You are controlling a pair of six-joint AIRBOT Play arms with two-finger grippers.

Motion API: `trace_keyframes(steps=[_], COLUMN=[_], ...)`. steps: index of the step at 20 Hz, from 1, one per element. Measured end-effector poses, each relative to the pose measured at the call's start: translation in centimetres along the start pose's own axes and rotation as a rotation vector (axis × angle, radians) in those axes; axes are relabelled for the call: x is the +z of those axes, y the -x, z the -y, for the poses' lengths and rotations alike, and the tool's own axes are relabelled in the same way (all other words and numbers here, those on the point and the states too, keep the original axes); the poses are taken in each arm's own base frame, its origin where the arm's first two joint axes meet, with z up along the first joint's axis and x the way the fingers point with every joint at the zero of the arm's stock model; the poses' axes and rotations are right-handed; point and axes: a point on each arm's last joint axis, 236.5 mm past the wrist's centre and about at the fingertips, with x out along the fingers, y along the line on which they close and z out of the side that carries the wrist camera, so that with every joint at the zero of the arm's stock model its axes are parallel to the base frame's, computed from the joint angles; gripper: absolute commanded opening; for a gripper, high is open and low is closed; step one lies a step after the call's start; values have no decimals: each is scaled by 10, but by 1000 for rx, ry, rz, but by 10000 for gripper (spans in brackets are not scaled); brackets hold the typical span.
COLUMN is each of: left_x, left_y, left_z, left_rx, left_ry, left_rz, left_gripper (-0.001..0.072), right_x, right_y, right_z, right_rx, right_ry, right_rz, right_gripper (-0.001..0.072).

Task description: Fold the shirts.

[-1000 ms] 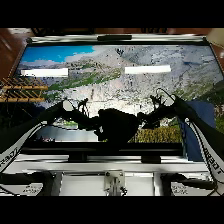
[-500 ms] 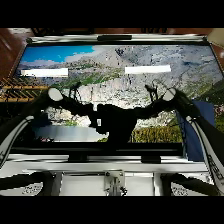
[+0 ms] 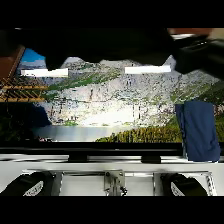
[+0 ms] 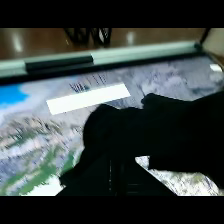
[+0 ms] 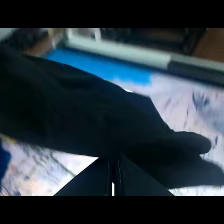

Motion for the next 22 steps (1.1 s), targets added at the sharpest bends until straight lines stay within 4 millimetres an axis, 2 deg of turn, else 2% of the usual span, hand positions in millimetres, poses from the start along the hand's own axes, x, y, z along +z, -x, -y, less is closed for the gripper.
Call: trace_keyframes(steps=[2,4,5,7,11,13,16,20,22], left_x=[16,11,0,-34,-142,-191,-239,-261,-273], left_y=[41,62,65,58,19,-5,-45,-97,-121], left_z=[-2,-4,-7,-14,-34,-40,-43,-57,-67], left_rx=[54,89,101,118,140,133,106,117,134], left_ry=[-28,-37,-34,-20,51,100,188,262,287], left_rz=[55,35,-9,-123,-424,-514,-547,-490,-474], left_gripper=[34,34,34,34,34,34,35,36,37], right_x=[11,-1,-15,-57,-170,-220,-262,-299,-325], right_y=[35,50,53,51,29,4,-52,-136,-164], right_z=[-21,-33,-35,-32,-11,7,40,79,90], right_rx=[20,42,47,49,38,17,-47,-119,-142], right_ry=[1,-14,-19,-44,-143,-196,-292,-505,-625], right_rz=[34,-21,-81,-245,-615,-714,-709,-598,-587], right_gripper=[65,65,65,65,65,65,65,65,65])
